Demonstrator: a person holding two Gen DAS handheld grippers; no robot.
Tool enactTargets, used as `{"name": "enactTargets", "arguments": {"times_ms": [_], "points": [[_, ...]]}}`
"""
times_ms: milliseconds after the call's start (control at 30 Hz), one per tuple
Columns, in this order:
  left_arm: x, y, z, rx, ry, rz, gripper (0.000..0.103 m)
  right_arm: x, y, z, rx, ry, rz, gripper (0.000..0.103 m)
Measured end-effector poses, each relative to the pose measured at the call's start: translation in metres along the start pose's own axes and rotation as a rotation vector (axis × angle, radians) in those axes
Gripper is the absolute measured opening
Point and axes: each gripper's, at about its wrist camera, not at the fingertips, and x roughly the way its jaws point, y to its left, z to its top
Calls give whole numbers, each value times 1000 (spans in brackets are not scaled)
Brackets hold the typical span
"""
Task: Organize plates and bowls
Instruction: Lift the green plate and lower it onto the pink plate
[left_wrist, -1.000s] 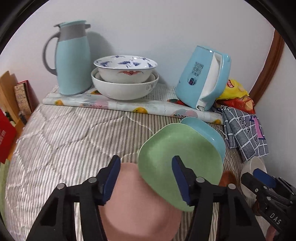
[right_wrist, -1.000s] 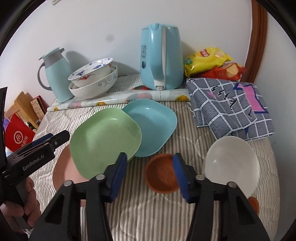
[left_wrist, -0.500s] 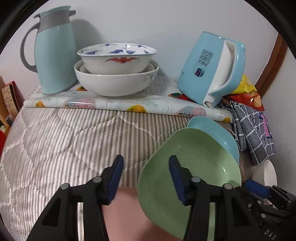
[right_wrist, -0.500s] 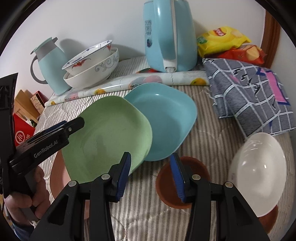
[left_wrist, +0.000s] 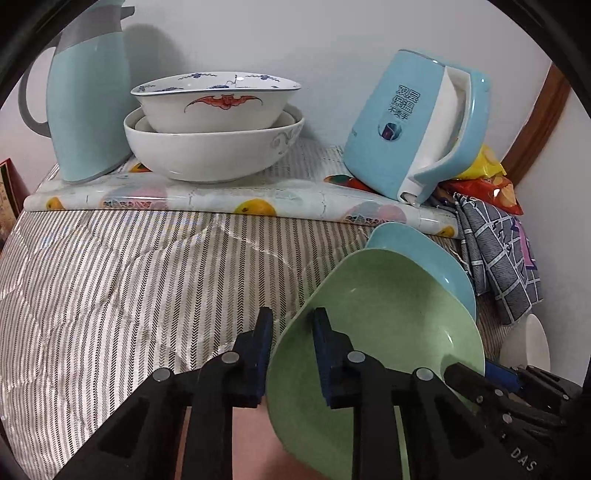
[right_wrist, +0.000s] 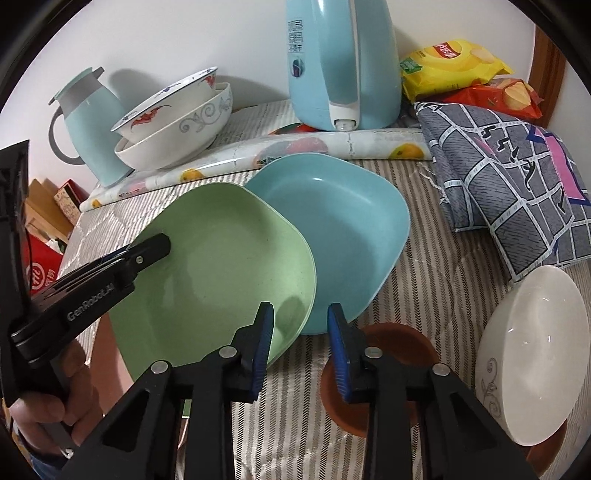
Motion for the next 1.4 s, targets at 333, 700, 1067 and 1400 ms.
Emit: {"name": "enactTargets", "arguments": {"times_ms": [333, 700, 1067, 1400], "points": [[-14, -6, -7, -3, -17, -22, 14, -12, -5, -2, 8, -52, -29, 15], [-49, -13, -19, -15, -49, -30, 13, -47, 0, -13, -9, -116, -40, 13], [-91, -10, -46, -27, -77, -44, 12, -83, 11, -41, -17, -158, -50, 12], [-112, 6, -69, -43, -84, -23, 11, -92, 31, -63, -28, -166, -44, 10]]}}
